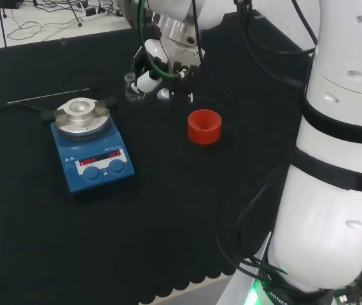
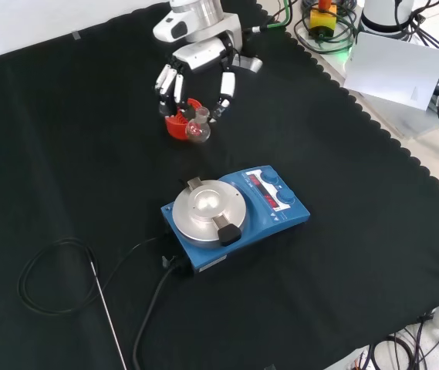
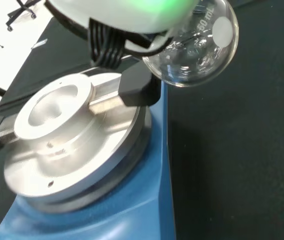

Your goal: Place the round-bottom flask on the heater.

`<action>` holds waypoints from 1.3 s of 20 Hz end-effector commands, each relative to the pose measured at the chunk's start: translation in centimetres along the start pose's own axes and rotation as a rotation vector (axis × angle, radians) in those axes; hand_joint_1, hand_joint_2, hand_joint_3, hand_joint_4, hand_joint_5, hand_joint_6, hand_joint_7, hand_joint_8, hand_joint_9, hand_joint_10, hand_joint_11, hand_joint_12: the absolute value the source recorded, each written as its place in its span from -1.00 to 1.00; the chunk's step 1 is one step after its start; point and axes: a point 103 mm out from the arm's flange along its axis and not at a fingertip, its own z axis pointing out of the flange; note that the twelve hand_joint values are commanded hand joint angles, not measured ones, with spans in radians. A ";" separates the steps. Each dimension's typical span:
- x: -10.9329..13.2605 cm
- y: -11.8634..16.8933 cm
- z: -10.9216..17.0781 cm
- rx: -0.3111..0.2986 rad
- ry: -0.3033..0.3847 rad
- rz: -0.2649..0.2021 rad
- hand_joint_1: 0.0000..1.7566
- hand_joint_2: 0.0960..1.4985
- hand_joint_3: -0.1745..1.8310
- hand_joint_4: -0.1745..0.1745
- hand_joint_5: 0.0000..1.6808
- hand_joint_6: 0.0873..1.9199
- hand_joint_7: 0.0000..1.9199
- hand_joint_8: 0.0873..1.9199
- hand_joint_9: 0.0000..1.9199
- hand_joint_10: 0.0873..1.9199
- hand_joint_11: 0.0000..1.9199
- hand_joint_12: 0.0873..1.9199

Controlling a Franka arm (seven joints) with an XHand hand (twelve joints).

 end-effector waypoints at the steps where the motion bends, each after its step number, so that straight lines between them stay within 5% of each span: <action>1: 1.4 3.8 -1.7 -0.027 0.084 0.030 0.32 -0.22 -0.07 -0.26 0.43 -0.18 -0.40 -0.37 -0.17 -0.51 -0.43 0.30; 19: 7.1 4.9 1.2 0.014 0.077 -0.034 0.32 -0.22 -0.07 -0.28 0.43 -0.17 -0.40 -0.37 -0.17 -0.51 -0.43 0.30; 26: 7.6 4.5 1.5 0.041 0.093 -0.056 0.32 -0.22 -0.07 -0.28 0.43 -0.17 -0.41 -0.37 -0.17 -0.51 -0.43 0.30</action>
